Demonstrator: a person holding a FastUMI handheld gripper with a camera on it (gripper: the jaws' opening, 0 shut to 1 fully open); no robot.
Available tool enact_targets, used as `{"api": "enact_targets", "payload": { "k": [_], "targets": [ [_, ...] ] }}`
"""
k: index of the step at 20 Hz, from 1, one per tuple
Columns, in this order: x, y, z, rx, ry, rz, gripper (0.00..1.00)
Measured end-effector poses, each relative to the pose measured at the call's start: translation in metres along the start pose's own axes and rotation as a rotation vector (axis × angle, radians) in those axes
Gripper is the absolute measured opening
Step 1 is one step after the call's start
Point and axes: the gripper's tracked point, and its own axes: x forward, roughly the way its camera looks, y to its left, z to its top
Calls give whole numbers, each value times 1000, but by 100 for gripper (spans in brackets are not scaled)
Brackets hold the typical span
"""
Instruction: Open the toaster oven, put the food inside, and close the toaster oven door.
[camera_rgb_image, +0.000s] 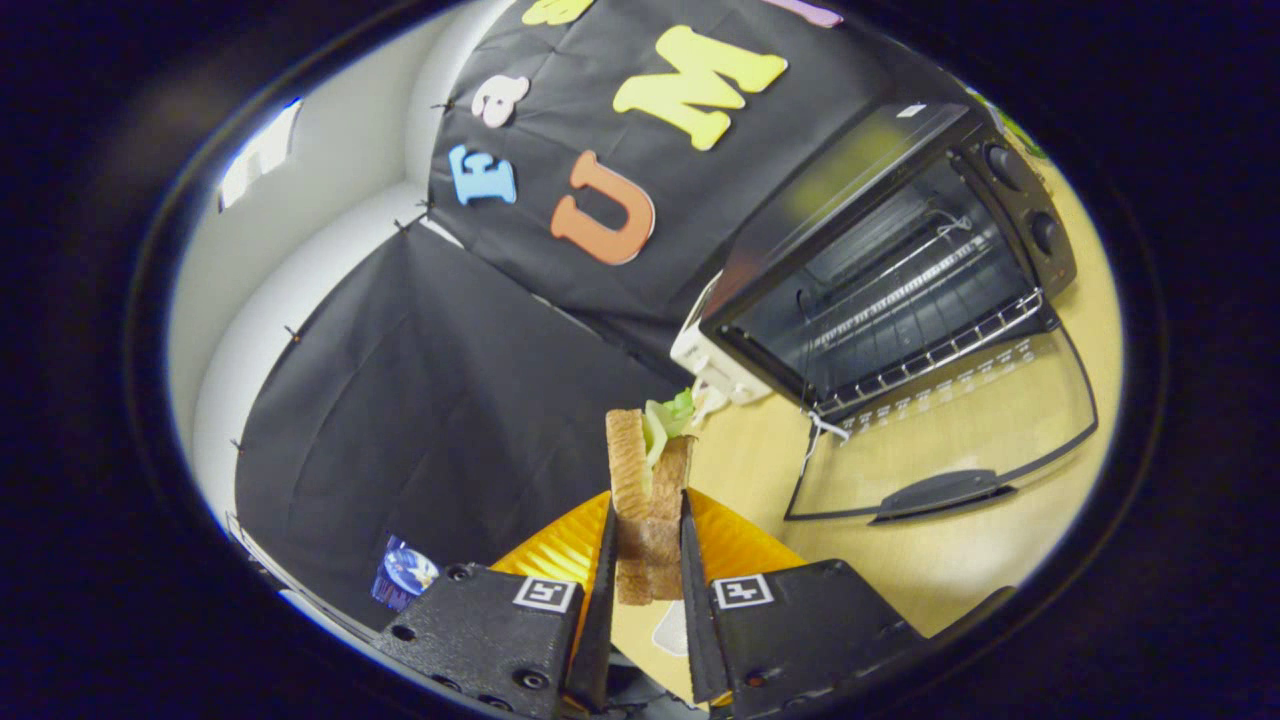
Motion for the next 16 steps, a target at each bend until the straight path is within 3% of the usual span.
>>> {"api": "enact_targets", "payload": {
  "k": [12,16],
  "targets": [
    [-11,-101,70,257,-394,-253,36],
    [-10,-132,86,368,-514,-302,36]
  ]
}}
